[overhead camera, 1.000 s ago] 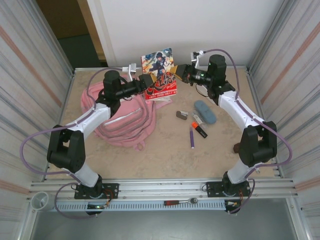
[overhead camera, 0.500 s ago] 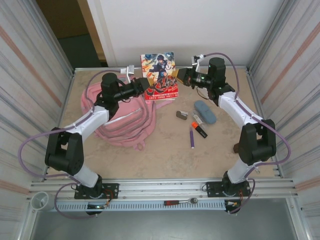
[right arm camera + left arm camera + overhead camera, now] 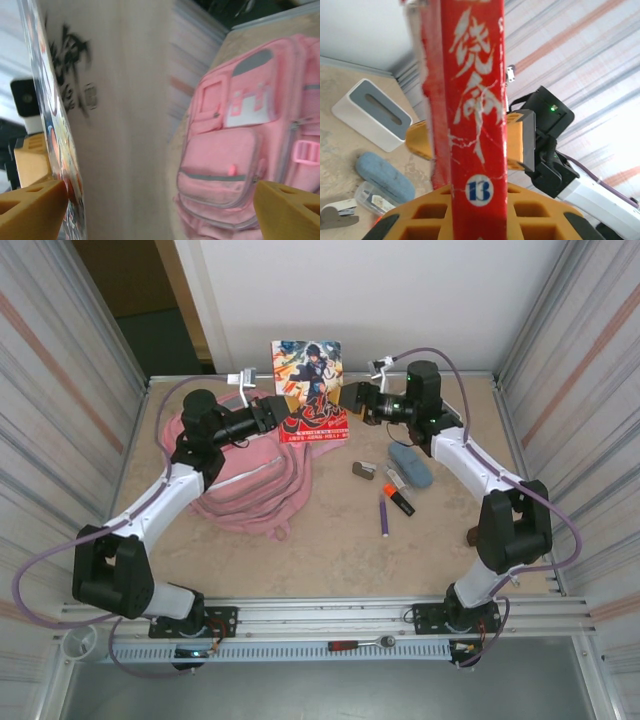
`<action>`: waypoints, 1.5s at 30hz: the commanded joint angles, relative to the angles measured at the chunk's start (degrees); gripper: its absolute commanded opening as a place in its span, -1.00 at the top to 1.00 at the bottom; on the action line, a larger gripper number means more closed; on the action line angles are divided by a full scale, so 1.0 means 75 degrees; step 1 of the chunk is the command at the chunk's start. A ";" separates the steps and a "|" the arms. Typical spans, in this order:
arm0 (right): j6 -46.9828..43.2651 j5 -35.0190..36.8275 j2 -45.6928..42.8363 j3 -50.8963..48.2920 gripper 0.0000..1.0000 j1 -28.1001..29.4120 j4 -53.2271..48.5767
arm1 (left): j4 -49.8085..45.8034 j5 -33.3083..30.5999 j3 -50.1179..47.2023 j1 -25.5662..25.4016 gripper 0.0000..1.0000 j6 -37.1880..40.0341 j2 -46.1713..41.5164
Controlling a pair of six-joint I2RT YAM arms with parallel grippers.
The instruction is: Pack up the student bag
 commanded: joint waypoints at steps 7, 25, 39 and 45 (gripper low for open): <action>0.1573 -0.1109 0.0183 0.0230 -0.84 0.0368 0.2562 | 0.1450 0.0576 -0.0113 0.0021 1.00 -0.0191 -0.0335; 0.0441 0.0098 -0.0497 0.0240 0.99 -0.0267 -0.0103 | -0.4434 -0.3299 -0.0087 0.0294 -0.13 0.4283 -0.1176; -0.0490 0.0582 -0.0195 0.0160 1.00 -0.0587 -0.1372 | -0.6776 -0.5107 -0.0777 0.0034 -0.38 1.0525 -0.0921; -0.0666 0.0717 -0.0117 0.0125 1.00 -0.0568 -0.1516 | -0.7328 -0.5155 -0.0754 -0.0295 -0.41 1.1288 -0.0458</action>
